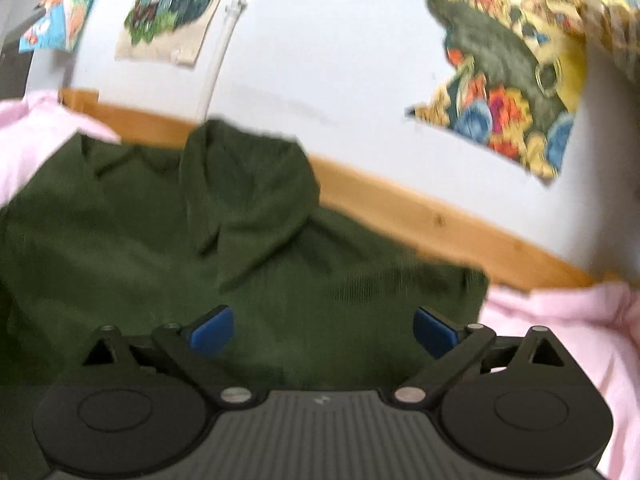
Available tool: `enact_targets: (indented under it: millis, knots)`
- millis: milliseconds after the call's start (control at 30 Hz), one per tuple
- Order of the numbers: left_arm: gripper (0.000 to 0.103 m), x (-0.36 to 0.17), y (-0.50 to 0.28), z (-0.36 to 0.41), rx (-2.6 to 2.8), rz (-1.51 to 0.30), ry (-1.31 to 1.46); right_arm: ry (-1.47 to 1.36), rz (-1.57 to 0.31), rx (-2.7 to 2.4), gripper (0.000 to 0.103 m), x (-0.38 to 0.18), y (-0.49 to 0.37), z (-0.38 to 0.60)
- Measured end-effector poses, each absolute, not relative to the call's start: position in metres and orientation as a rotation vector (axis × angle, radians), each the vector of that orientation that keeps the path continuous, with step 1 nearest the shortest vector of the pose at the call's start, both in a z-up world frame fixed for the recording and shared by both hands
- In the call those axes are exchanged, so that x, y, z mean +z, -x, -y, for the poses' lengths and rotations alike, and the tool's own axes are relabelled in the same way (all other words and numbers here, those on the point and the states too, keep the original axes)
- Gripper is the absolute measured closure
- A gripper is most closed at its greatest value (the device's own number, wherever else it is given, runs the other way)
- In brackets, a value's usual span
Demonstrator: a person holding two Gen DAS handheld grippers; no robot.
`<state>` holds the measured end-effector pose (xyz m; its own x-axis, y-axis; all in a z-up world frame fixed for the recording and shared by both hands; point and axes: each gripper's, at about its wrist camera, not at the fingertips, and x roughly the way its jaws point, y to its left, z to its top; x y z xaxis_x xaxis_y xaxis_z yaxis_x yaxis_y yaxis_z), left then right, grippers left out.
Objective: Fold large clothes
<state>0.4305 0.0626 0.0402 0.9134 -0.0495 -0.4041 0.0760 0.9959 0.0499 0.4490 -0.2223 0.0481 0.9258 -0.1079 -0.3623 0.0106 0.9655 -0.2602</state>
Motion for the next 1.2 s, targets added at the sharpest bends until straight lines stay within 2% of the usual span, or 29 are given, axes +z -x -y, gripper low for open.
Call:
enact_targets:
  millis: [33, 133, 200, 367, 467, 533, 567, 600, 633, 700, 800, 1000, 1200]
  knots:
    - [0.015, 0.043, -0.434, -0.059, -0.058, -0.408, -0.054, 0.256, -0.371, -0.067, 0.003, 0.054, -0.460, 0.219]
    - [0.011, 0.053, -0.446, -0.053, -0.050, -0.400, 0.001, 0.244, -0.349, -0.074, 0.003, 0.068, -0.500, 0.210]
    - [0.009, 0.057, -0.450, -0.051, -0.051, -0.405, 0.042, 0.229, -0.352, -0.089, 0.007, 0.075, -0.529, 0.204]
    - [0.006, 0.054, -0.442, -0.054, -0.056, -0.407, 0.071, 0.191, -0.390, -0.141, 0.017, 0.091, -0.587, 0.194]
    - [0.006, 0.047, -0.437, -0.058, -0.055, -0.426, 0.065, 0.124, -0.425, -0.162, 0.017, 0.096, -0.609, 0.195]
    - [0.006, 0.046, -0.434, -0.061, -0.043, -0.429, 0.054, 0.114, -0.455, -0.182, 0.024, 0.095, -0.619, 0.193]
    - [0.006, 0.046, -0.433, -0.062, -0.036, -0.428, 0.050, 0.117, -0.470, -0.186, 0.038, 0.094, -0.622, 0.192]
    - [0.006, 0.047, -0.432, -0.064, -0.031, -0.425, 0.050, 0.128, -0.483, -0.193, 0.065, 0.092, -0.623, 0.191]
    - [0.006, 0.049, -0.431, -0.066, -0.031, -0.419, 0.055, 0.141, -0.488, -0.199, 0.076, 0.091, -0.622, 0.190]
    - [0.006, 0.053, -0.428, -0.069, -0.033, -0.403, 0.069, 0.157, -0.453, -0.182, 0.083, 0.090, -0.609, 0.189]
    - [0.006, 0.060, -0.423, -0.073, -0.031, -0.375, 0.087, 0.240, -0.372, -0.118, 0.088, 0.092, -0.573, 0.183]
    - [0.006, 0.077, -0.401, -0.085, -0.025, -0.314, 0.109, 0.384, -0.201, 0.033, 0.088, 0.111, -0.464, 0.173]
    - [0.004, 0.088, -0.375, -0.099, 0.015, -0.262, 0.107, 0.575, -0.177, 0.094, 0.089, 0.074, -0.373, 0.164]
